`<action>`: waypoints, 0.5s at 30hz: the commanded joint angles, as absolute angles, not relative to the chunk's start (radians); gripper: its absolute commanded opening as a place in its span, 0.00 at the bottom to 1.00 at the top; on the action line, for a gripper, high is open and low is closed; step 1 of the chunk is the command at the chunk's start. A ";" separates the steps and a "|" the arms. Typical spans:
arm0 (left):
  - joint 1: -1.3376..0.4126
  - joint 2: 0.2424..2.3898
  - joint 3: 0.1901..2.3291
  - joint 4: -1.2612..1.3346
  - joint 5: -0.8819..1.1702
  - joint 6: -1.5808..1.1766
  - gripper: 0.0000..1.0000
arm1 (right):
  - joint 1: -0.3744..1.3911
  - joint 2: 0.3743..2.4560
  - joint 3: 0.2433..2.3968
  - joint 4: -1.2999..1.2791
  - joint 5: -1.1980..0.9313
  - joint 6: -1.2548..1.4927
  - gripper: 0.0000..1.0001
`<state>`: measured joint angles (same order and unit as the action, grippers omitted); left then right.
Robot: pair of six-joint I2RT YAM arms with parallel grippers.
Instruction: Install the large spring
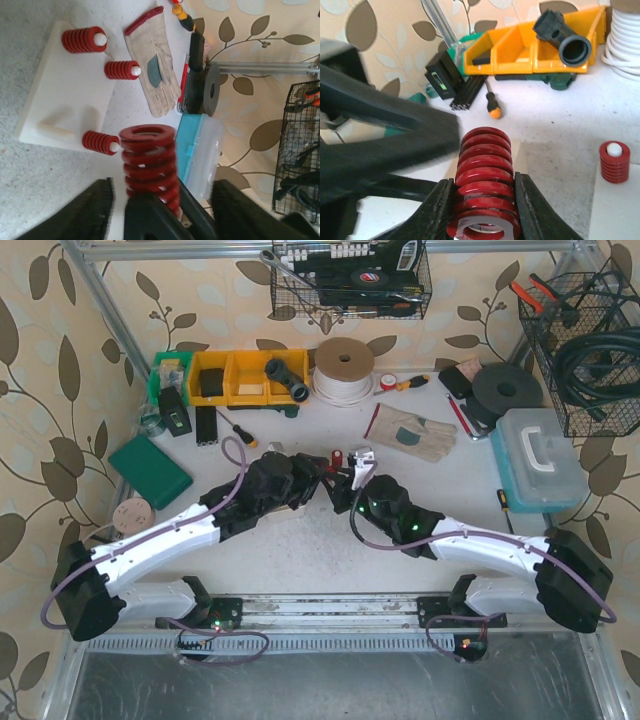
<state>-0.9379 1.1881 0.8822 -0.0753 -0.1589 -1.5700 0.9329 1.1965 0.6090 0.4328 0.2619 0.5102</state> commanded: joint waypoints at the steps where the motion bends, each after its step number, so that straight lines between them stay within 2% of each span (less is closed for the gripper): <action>1: -0.943 1.115 0.859 -0.088 -0.208 -1.564 0.63 | 0.925 1.222 0.643 0.414 0.259 0.495 0.00; 5: -0.933 1.099 0.859 -0.112 -0.218 -1.553 0.76 | 0.926 1.226 0.647 0.403 0.255 0.495 0.00; 10: -0.908 1.081 0.878 -0.179 -0.213 -1.503 0.78 | 0.908 1.215 0.694 0.281 0.212 0.511 0.00; 15: -0.887 1.111 1.047 -0.486 -0.213 -1.291 0.79 | 0.883 1.206 0.822 -0.005 0.174 0.490 0.00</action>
<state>-0.9012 1.1114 0.9054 -0.2573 -0.2001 -1.4796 0.8959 1.2282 0.7170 0.1909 0.2123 0.5076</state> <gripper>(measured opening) 0.792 0.263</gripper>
